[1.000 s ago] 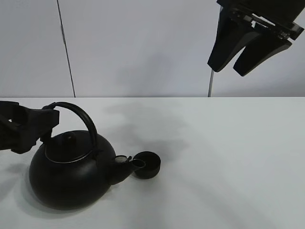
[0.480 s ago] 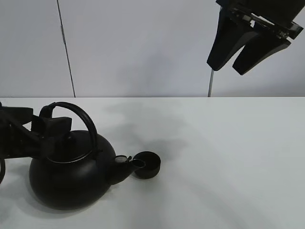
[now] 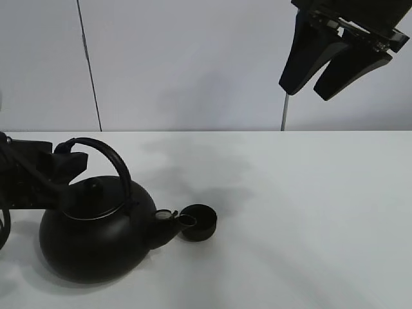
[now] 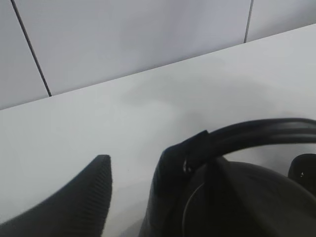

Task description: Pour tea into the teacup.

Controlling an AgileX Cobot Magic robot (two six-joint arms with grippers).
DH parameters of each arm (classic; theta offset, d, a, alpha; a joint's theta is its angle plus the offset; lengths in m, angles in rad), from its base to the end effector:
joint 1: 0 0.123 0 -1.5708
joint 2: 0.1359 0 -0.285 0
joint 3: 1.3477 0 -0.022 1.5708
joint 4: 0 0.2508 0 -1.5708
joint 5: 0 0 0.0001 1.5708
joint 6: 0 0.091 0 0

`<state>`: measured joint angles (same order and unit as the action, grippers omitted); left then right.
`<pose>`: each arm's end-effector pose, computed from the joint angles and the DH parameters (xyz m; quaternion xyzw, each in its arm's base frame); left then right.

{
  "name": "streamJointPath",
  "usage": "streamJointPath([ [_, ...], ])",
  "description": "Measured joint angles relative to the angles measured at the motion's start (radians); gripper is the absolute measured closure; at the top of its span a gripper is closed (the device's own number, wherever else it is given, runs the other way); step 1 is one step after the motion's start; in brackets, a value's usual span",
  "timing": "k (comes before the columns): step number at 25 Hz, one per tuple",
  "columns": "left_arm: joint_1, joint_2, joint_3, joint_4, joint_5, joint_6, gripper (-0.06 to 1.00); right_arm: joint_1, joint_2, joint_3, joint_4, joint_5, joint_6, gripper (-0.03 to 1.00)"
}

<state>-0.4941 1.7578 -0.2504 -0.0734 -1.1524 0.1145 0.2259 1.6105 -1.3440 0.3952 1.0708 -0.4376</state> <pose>0.2118 -0.1072 0.1244 0.2074 0.7678 -0.0970 0.5984 0.3149 0.1039 0.3002 -0.2534 0.9365 0.1675 0.1752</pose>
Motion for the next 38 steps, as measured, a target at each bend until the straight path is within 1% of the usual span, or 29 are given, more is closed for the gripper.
streamJointPath([
  [2, 0.000, 0.000, 0.000, 0.000, 0.000, 0.001, 0.58, 0.000, 0.000, 0.000, 0.000, 0.000, 0.000, 0.54],
  [6, 0.000, 0.001, -0.002, 0.009, 0.001, 0.005, 0.79, 0.000, 0.000, 0.000, 0.001, 0.000, 0.000, 0.54],
  [7, 0.000, 0.002, -0.002, 0.008, 0.001, 0.016, 0.80, 0.000, 0.000, 0.000, 0.001, 0.000, 0.000, 0.54],
  [12, 0.001, 0.002, -0.007, 0.005, 0.006, 0.020, 0.80, 0.000, 0.000, 0.000, 0.001, 0.000, 0.000, 0.54],
  [14, 0.001, 0.002, -0.019, 0.008, 0.017, 0.046, 0.81, 0.000, 0.000, 0.000, 0.001, 0.000, 0.000, 0.54],
  [16, 0.001, 0.002, -0.039, 0.020, 0.035, 0.078, 0.81, 0.000, 0.000, 0.000, 0.001, 0.000, 0.000, 0.54],
  [20, 0.001, 0.012, -0.084, 0.073, 0.067, 0.083, 0.81, 0.000, 0.000, 0.000, 0.001, 0.000, 0.000, 0.54],
  [25, 0.000, 0.020, -0.141, 0.082, 0.108, 0.092, 0.81, 0.000, 0.000, 0.000, 0.001, -0.001, 0.000, 0.54],
  [29, 0.000, 0.020, -0.172, 0.082, 0.109, 0.098, 0.81, 0.000, 0.000, 0.000, 0.001, -0.001, 0.000, 0.54],
  [32, 0.000, 0.020, -0.184, 0.073, 0.109, 0.123, 0.81, 0.000, 0.000, 0.000, 0.001, -0.001, 0.000, 0.54],
  [38, 0.000, 0.021, -0.194, 0.025, 0.109, 0.162, 0.81, 0.000, 0.000, 0.000, 0.002, -0.001, 0.000, 0.54],
])
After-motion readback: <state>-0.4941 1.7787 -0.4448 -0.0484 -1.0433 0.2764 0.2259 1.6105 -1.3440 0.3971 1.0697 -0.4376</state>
